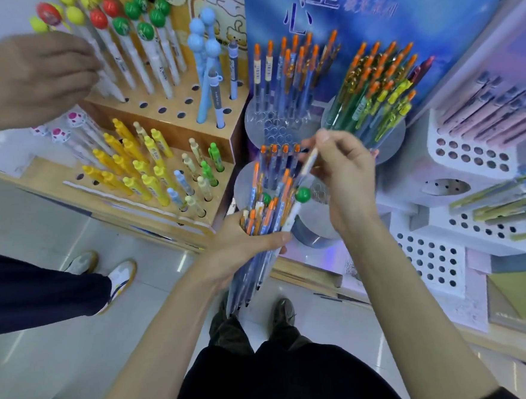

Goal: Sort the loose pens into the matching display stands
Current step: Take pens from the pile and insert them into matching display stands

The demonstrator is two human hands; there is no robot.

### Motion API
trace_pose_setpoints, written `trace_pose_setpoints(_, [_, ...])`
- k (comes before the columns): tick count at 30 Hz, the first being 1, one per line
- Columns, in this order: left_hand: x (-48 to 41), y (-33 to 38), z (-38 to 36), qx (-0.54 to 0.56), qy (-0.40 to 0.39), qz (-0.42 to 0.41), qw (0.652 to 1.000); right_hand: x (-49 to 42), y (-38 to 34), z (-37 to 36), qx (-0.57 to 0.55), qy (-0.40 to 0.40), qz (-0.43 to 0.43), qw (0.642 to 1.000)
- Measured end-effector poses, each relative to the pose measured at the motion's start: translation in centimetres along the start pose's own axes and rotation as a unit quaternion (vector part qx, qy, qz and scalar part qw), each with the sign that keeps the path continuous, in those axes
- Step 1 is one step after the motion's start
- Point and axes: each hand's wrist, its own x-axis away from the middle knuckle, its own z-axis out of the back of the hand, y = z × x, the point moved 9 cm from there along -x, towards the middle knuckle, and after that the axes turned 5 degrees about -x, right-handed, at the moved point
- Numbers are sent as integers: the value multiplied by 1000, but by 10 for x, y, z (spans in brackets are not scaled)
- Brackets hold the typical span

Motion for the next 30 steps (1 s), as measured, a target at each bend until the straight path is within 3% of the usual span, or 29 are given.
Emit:
trace_pose_setpoints(7, [8,-29,16,29,92,28,995,-6,-39,-1,117,-28,168,978])
trace_pose_setpoints(14, [14,-32,38,74,162,13,984,1,-17,-1,238,-49,252,937])
trace_pose_setpoints(30, [9,-29,51,95,164,-6,982,10,-9,-4,257,-21,334,907])
